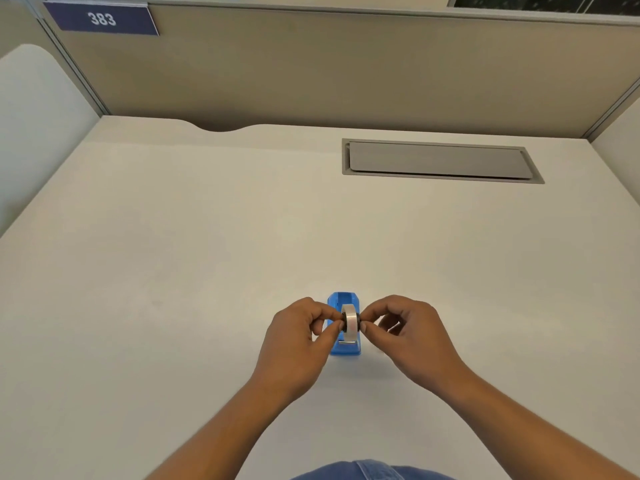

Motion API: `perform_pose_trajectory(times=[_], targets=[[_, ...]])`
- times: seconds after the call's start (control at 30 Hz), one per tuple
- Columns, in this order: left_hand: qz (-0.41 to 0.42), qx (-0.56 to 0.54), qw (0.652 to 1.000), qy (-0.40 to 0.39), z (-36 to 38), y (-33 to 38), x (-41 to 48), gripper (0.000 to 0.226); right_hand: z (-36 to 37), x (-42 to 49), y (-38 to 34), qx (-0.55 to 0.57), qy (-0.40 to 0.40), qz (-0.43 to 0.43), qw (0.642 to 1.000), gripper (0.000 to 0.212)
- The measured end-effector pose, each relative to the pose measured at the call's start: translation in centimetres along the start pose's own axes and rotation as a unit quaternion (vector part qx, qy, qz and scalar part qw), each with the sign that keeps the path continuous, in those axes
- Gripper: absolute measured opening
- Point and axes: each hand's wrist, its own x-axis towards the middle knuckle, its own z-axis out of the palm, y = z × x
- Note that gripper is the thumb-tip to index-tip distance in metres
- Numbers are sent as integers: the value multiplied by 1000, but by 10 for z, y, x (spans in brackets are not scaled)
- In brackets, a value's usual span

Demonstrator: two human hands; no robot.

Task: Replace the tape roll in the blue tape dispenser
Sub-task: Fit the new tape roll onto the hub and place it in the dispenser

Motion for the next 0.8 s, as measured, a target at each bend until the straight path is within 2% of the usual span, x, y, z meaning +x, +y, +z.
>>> perform_pose_trajectory(times=[0.27, 0.47, 0.8], targets=[[-21, 48, 999, 3, 16, -14, 38, 8, 13, 33, 23, -12, 32, 2, 999, 17], [-24, 68, 997, -6, 22, -20, 50, 13, 17, 43, 35, -24, 32, 5, 999, 18], [-20, 94, 995, -1, 29, -28, 53, 8, 22, 50, 46, -38, 27, 7, 999, 27]])
